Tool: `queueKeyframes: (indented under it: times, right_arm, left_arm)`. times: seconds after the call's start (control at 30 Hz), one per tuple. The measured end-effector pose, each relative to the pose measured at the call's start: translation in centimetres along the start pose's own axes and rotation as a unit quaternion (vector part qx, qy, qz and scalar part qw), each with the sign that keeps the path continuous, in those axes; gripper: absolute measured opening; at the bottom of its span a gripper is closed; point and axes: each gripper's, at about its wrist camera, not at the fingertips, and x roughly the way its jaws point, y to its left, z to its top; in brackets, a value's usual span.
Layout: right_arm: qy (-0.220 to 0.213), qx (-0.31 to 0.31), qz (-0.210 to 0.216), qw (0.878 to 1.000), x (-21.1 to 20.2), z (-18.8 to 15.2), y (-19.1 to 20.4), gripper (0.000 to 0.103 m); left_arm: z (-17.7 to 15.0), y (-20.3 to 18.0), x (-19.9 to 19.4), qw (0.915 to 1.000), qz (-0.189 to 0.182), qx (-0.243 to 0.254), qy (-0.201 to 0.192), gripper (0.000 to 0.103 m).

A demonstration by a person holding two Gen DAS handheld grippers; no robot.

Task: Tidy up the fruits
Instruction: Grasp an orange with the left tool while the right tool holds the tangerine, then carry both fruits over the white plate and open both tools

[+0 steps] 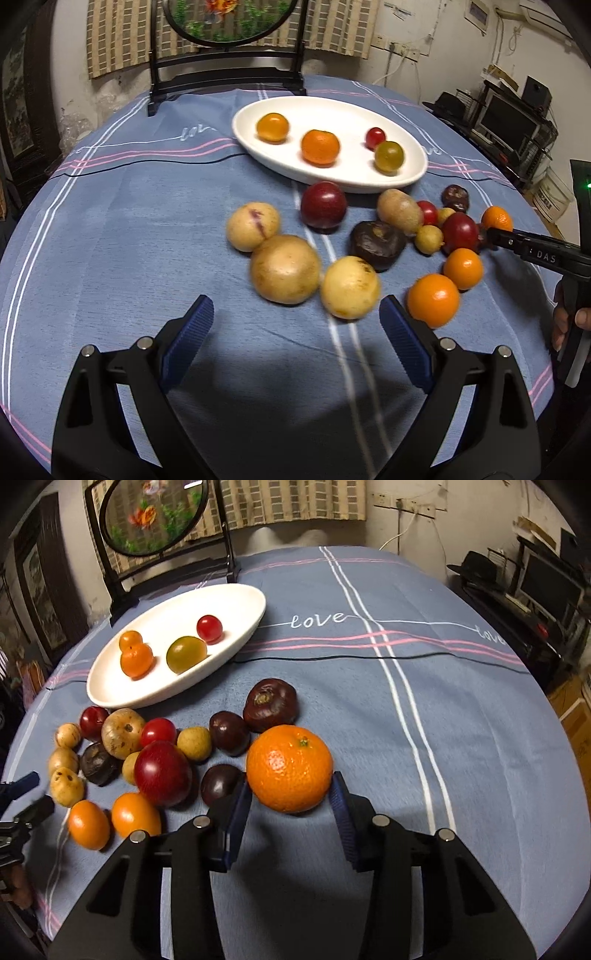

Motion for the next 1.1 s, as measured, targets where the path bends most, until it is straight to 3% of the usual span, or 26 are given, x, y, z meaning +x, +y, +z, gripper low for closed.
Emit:
queueKeyframes:
  times: [0.13, 0.47, 0.53, 0.6, 0.63, 0.87, 0.93, 1.1]
  right_arm:
    - [-0.007, 0.000, 0.010, 1.000, -1.4, -0.7, -0.2, 0.044]
    - [-0.018, -0.006, 0.037, 0.999, -2.9, -2.0, -0.1, 0.044]
    - [-0.019, -0.005, 0.041, 0.999, -3.0, -2.2, -0.2, 0.044]
    - [-0.019, -0.004, 0.044, 0.999, -3.1, -2.4, -0.3, 0.044]
    - [-0.019, -0.003, 0.045, 0.999, -3.1, -2.5, -0.4, 0.044]
    - [-0.017, -0.003, 0.054, 0.998, -3.3, -3.1, -0.8, 0.044]
    - [-0.017, -0.002, 0.055, 0.998, -3.3, -3.2, -0.8, 0.044]
    - [-0.012, -0.006, 0.058, 0.998, -3.2, -3.2, -0.6, 0.044]
  left_arm:
    - [0.0, -1.2, 0.4, 0.9999, -0.007, 0.006, 0.014, 0.093]
    - [-0.8, -5.7, 0.4, 0.9948, -0.069, 0.039, 0.064, 0.091]
    - [-0.8, -6.7, 0.6, 0.9940, -0.070, 0.047, 0.070, 0.083]
    - [-0.7, -7.8, 1.6, 0.9914, -0.073, 0.060, 0.090, 0.059]
    - [-0.6, -8.3, 2.1, 0.9903, -0.074, 0.062, 0.100, 0.056]
    - [0.6, -9.9, 3.5, 0.9927, -0.053, 0.060, 0.089, 0.055]
    - [0.8, -10.0, 3.7, 0.9943, -0.030, 0.065, 0.079, 0.039]
    - [0.9, -9.3, 3.7, 0.9942, -0.050, 0.057, 0.076, 0.039]
